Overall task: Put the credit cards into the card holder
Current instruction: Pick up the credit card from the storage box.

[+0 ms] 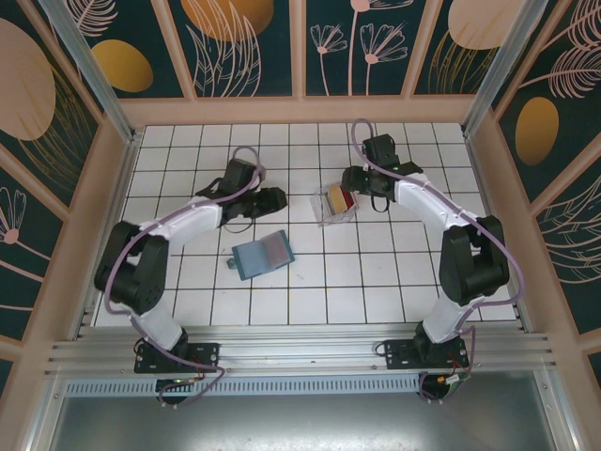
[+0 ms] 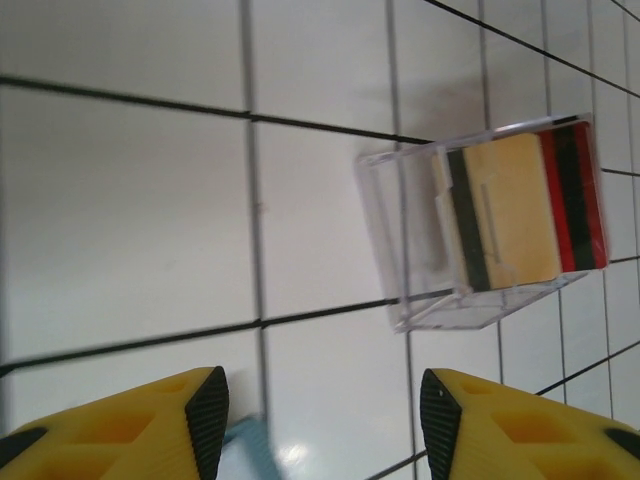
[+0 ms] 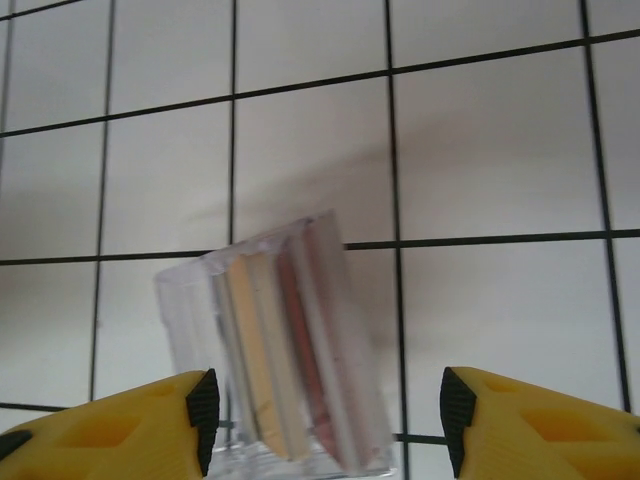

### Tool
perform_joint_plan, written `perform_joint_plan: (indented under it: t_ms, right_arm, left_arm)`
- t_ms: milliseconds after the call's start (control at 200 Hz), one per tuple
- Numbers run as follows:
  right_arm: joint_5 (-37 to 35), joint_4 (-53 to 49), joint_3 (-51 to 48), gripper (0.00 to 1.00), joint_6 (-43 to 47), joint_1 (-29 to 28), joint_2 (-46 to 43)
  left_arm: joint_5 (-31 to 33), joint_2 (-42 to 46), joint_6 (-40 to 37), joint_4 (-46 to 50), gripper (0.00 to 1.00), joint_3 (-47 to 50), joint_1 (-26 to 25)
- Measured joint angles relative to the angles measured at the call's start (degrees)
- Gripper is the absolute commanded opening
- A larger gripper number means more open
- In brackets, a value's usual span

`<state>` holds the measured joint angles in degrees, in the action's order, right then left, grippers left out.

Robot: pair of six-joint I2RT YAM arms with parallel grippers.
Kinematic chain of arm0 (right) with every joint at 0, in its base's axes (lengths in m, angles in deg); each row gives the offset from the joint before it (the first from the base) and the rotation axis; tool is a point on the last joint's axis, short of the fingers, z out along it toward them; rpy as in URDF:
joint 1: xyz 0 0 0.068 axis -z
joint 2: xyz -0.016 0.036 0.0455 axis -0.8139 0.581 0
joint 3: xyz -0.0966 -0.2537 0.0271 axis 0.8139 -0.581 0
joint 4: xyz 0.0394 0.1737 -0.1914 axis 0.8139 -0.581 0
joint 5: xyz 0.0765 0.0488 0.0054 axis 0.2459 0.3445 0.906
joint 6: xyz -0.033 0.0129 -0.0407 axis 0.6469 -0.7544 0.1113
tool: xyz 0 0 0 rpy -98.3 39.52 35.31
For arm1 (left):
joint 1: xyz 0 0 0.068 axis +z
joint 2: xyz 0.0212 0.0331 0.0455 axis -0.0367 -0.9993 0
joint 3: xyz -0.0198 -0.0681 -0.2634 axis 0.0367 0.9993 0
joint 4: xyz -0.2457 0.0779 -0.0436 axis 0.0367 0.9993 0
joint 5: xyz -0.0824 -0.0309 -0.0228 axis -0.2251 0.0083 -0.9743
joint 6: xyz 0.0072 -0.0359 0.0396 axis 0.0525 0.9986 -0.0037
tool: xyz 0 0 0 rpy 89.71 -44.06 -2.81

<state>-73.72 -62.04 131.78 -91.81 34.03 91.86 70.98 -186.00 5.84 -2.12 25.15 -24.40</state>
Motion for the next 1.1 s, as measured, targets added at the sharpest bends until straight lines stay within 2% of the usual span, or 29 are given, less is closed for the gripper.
perform_joint_plan:
  t_ms: [205, 455, 1101]
  right_arm:
    - [-0.94, -0.22, 0.17, 0.63, 1.25, 0.63, 4.24]
    - [0.39, -0.33, 1.25, 0.63, 2.14, 0.63, 8.2]
    - [1.99, -0.28, 2.14, 0.63, 2.51, 0.72, 10.25]
  left_arm:
    - [-1.92, -11.23, 0.04, -0.92, 0.56, -9.99, -4.02]
    - [-3.69, -19.12, 0.07, -0.9, 0.56, -18.21, -6.21]
    - [-4.52, -26.69, 0.66, -1.14, 0.55, -21.4, -7.65]
